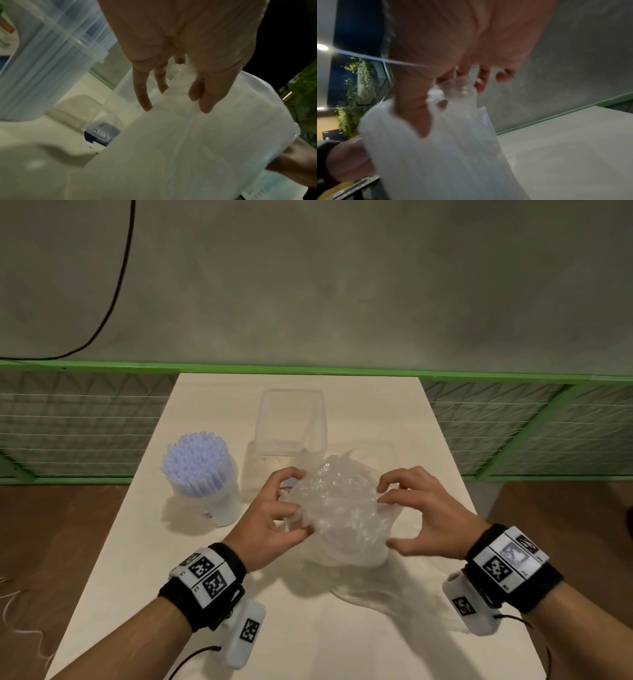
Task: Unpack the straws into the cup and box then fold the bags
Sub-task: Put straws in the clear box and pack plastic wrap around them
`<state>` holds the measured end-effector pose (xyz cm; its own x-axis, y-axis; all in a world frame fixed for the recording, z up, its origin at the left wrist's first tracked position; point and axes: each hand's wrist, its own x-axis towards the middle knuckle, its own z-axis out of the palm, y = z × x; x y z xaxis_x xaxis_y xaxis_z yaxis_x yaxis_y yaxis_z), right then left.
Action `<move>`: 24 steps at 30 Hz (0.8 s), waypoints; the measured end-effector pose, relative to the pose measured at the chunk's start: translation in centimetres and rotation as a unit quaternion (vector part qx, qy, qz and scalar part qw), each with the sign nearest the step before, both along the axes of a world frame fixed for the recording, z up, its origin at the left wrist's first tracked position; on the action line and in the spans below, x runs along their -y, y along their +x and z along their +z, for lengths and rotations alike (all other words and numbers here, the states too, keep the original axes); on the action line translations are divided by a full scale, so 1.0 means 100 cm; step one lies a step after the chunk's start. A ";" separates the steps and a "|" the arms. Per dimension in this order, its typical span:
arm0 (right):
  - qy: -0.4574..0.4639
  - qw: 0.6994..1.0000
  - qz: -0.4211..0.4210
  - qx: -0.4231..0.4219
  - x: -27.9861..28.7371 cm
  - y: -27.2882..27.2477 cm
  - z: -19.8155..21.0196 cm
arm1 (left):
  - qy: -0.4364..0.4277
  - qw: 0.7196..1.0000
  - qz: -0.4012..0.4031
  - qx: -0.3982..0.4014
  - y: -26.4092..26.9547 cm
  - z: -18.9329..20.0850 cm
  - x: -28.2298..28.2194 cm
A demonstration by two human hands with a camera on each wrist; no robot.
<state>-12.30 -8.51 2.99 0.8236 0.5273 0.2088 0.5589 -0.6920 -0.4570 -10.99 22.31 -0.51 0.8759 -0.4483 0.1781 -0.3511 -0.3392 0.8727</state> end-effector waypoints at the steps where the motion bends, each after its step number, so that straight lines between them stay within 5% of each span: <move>1: -0.001 1.000 -0.004 -0.014 -0.001 -0.003 -0.001 | -0.013 1.000 0.010 -0.006 -0.001 -0.001 0.001; 10: 0.226 0.965 -0.131 0.038 -0.017 -0.009 -0.023 | -0.040 0.999 0.010 0.004 -0.002 -0.001 0.000; 24: 0.265 0.950 -0.153 0.068 -0.041 -0.022 -0.051 | 0.072 0.973 0.022 0.216 0.003 -0.025 0.007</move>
<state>-14.50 -4.38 -2.12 0.8681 0.0583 0.4930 0.4469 -0.5244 -0.7248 -10.66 21.65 -2.98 0.7520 -0.4596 0.4726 -0.6574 -0.4703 0.5887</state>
